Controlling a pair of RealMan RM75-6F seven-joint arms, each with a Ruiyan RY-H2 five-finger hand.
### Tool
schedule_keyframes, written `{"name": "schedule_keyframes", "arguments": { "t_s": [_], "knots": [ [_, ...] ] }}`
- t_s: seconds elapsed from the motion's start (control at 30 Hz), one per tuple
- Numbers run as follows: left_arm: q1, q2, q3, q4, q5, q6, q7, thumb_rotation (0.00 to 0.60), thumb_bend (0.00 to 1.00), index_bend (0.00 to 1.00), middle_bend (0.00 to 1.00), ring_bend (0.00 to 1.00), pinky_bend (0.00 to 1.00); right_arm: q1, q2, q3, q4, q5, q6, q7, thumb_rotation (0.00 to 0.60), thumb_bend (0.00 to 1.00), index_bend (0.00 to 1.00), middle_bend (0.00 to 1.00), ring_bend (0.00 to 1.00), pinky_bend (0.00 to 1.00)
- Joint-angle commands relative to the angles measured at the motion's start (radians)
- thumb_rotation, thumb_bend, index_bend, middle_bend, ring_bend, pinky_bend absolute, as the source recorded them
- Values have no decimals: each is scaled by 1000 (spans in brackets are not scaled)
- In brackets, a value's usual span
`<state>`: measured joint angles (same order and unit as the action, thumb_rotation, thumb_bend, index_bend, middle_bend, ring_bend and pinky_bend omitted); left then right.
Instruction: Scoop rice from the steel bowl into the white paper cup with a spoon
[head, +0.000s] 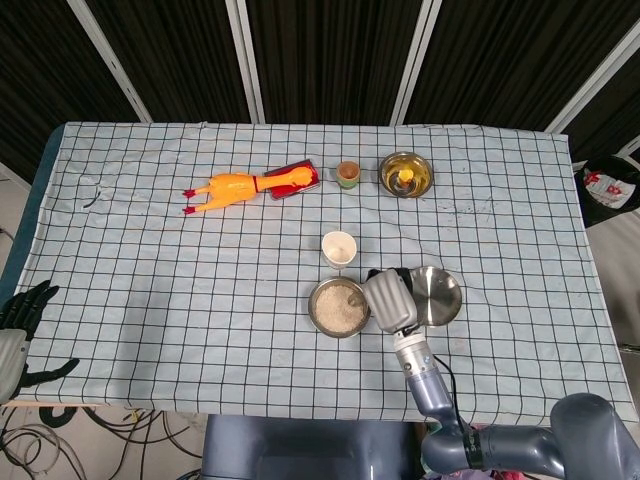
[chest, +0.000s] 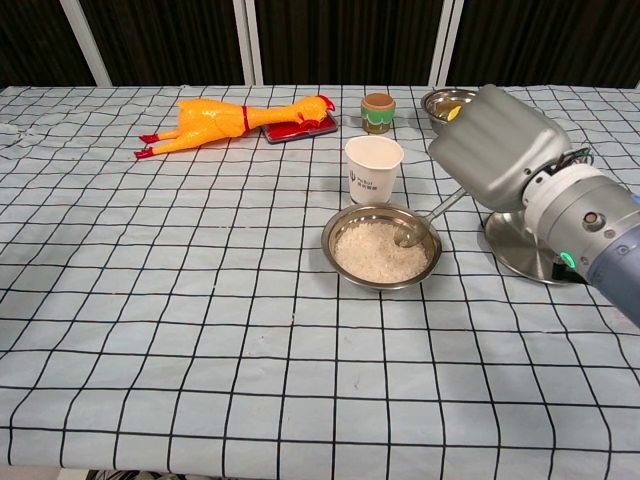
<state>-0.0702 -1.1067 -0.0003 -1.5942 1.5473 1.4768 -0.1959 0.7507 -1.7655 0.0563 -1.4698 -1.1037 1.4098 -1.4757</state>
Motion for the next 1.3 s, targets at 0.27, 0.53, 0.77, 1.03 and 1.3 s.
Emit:
{"name": "schedule_keyframes", "arguments": {
  "t_s": [0.27, 0.53, 0.77, 1.03, 1.3],
  "knots": [
    [0, 4, 1, -2, 3, 3, -13, 600, 0, 0, 0, 0, 0, -1, -39, -44, 74, -92, 14, -43, 600, 487, 676, 1000, 1000, 1000],
    [-2, 6, 1, -4, 1, -2, -16, 600, 0, 0, 0, 0, 0, 3, -41, -36, 96, -113, 2, -93, 600, 495, 676, 1000, 1000, 1000],
    [-4, 7, 0, -6, -2, -5, -17, 600, 0, 0, 0, 0, 0, 3, -21, -31, 81, -133, 4, -124, 600, 503, 676, 1000, 1000, 1000],
    [-3, 8, 1, -8, 0, -2, -17, 600, 0, 0, 0, 0, 0, -12, -22, -35, 78, -142, 1, -153, 600, 504, 676, 1000, 1000, 1000],
    [-5, 6, -2, -6, -6, -5, -17, 600, 0, 0, 0, 0, 0, -31, -39, -34, 73, -130, -24, -133, 600, 505, 679, 1000, 1000, 1000]
  ]
}}
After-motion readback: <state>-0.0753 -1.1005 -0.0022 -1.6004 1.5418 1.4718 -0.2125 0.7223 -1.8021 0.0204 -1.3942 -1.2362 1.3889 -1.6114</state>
